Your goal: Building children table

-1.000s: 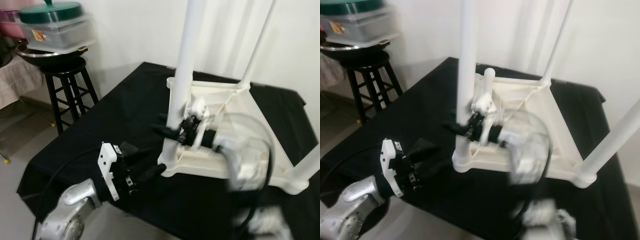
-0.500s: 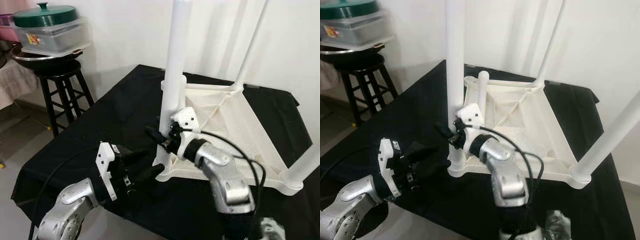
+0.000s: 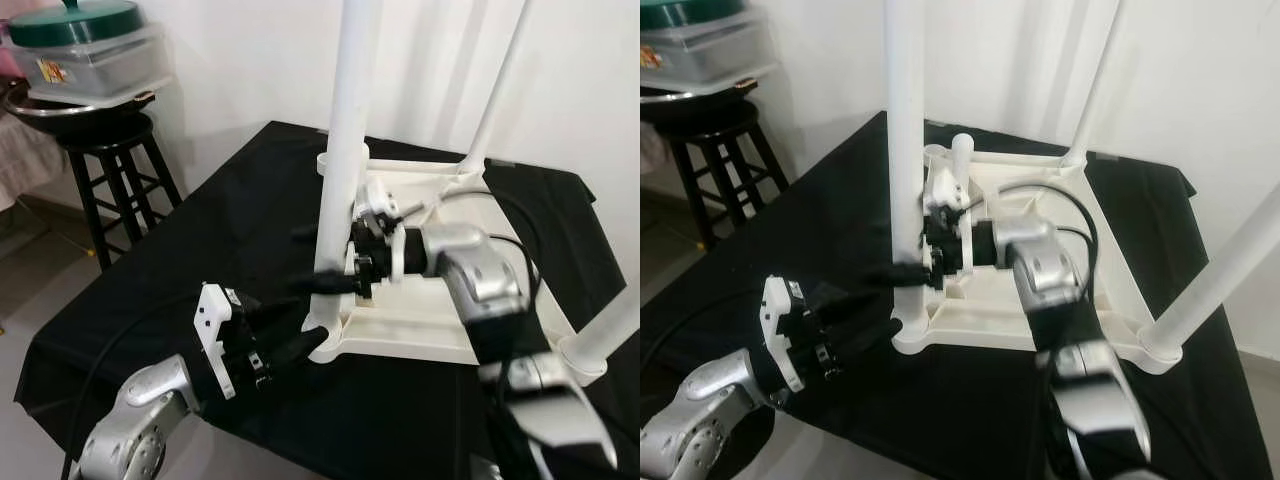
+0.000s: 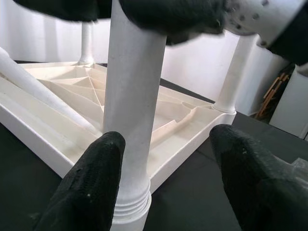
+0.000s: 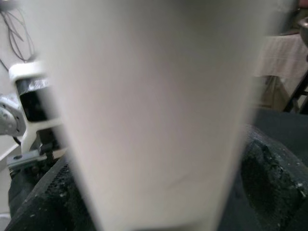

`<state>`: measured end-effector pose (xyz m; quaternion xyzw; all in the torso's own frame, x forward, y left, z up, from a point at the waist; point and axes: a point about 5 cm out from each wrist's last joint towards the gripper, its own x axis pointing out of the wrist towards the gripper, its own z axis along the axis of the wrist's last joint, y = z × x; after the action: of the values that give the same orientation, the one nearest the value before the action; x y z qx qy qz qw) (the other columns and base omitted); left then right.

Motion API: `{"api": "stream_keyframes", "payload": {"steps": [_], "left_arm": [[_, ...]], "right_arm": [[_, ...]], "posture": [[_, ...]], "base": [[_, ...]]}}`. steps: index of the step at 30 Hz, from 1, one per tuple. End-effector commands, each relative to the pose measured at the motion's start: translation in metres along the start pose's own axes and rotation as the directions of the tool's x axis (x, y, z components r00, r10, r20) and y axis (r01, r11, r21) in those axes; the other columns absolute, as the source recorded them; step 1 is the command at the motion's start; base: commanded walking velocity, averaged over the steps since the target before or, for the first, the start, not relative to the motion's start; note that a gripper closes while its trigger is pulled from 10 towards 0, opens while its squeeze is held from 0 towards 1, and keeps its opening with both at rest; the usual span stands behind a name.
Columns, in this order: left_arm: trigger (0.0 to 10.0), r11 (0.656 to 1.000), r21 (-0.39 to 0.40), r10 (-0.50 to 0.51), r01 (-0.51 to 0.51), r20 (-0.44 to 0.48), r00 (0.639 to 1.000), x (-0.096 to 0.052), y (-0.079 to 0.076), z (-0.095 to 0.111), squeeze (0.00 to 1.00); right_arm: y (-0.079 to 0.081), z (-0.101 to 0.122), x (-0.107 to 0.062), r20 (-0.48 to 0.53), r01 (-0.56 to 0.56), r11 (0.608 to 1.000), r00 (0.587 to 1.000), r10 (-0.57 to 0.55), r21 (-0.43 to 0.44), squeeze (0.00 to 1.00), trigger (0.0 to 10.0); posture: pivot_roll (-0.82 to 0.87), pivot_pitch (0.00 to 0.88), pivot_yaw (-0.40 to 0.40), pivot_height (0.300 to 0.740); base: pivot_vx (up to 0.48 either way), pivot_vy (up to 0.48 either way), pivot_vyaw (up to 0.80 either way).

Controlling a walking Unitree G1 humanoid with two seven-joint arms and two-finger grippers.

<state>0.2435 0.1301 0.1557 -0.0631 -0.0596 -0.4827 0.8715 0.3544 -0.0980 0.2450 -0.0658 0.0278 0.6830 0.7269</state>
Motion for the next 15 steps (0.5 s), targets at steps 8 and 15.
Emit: {"api": "stream_keyframes", "payload": {"steps": [8, 15], "left_arm": [[10.0, 1.000, -0.003, 0.004, -0.004, -0.002, 1.000, 0.000, -0.001, -0.003, 0.00], [10.0, 1.000, -0.005, 0.001, -0.001, 0.002, 1.000, 0.001, -0.002, -0.002, 0.00]], "right_arm": [[-0.014, -0.008, 0.001, 0.015, 0.007, 0.998, 1.000, -0.008, 0.056, 0.00, 0.0], [-0.020, -0.019, -0.016, 0.013, 0.118, 0.993, 0.993, -0.118, 0.032, 0.00, 0.0]], "posture": [[-0.03, 0.005, -0.060, 0.740], [-0.04, 0.013, -0.060, 0.740]], "base": [[0.000, 0.000, 0.00], [0.000, 0.000, 0.00]]}}
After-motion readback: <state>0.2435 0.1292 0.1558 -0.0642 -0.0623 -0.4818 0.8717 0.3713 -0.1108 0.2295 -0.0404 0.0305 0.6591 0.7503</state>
